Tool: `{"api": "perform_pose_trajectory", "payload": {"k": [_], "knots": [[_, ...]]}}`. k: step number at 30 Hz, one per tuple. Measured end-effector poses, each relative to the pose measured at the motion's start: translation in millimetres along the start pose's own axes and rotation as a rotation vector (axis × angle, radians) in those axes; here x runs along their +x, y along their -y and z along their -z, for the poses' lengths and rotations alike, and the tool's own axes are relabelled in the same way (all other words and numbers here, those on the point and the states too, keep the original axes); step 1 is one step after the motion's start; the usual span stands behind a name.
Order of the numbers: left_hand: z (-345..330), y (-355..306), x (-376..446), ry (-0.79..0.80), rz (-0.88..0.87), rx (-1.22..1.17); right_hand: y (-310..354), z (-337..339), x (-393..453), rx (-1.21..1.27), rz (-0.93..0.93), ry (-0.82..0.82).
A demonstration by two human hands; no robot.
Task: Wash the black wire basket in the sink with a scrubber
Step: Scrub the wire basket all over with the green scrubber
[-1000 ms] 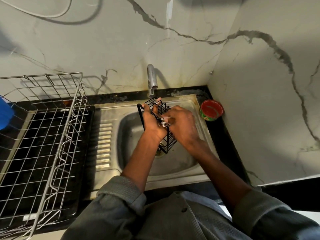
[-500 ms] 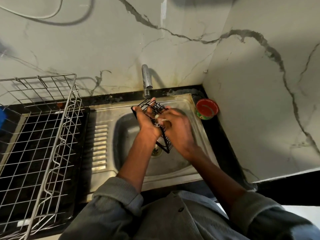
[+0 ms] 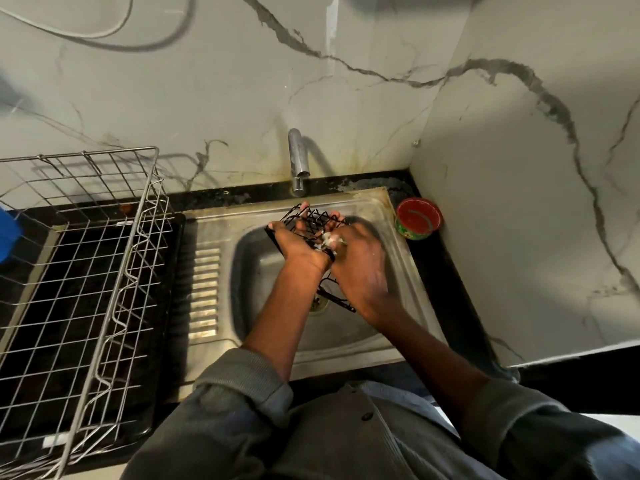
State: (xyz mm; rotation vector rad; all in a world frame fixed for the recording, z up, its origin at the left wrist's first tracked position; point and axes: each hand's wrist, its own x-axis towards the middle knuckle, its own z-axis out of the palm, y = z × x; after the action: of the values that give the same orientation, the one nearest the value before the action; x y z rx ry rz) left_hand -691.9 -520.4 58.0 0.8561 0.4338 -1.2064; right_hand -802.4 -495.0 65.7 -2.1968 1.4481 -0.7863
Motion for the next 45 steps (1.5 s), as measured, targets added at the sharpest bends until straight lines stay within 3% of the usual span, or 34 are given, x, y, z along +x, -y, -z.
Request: {"api": "perform_pose_trajectory", "payload": {"k": [4,7,11,15,18,20,27,31,34,36,42,45], "knots": [[8.1,-4.1,2.1,0.023,0.03,0.158,-5.5,7.4,14.0,0.052,0.087,-0.03],[12.3,4.1,0.3,0.113,0.06,0.311,-2.7,9.1,34.6,-0.113,0.268,0.069],[13.3,4.4,4.5,0.18,0.072,0.424,4.4,10.4,50.5,-0.085,0.11,0.041],[23.8,-4.7,12.6,0.273,0.111,0.428,11.5,13.7,17.2,-0.075,0.38,0.177],[20.0,5.6,7.6,0.307,0.123,0.555,11.9,9.2,56.5,-0.053,0.148,0.008],[16.7,6.3,7.2,0.338,0.125,0.535,19.4,6.1,81.4,0.038,0.051,-0.015],[26.3,-18.7,20.6,0.397,0.155,0.43,5.1,14.2,6.4,0.105,0.234,0.26],[24.7,-1.0,19.5,0.367,0.131,0.47,15.5,1.1,37.9,0.115,0.201,0.131],[22.7,4.6,17.3,0.356,0.131,0.507,31.3,-6.3,86.9,0.176,0.051,0.005],[20.9,4.4,17.9,0.445,0.173,0.481,35.3,-7.2,100.5,0.177,0.033,0.03],[23.3,-18.2,28.5,0.432,0.196,0.316,23.4,11.5,23.2,0.071,0.139,0.239],[18.2,-14.3,25.7,0.407,0.176,0.374,7.6,13.7,15.6,0.045,0.189,0.274]]}}
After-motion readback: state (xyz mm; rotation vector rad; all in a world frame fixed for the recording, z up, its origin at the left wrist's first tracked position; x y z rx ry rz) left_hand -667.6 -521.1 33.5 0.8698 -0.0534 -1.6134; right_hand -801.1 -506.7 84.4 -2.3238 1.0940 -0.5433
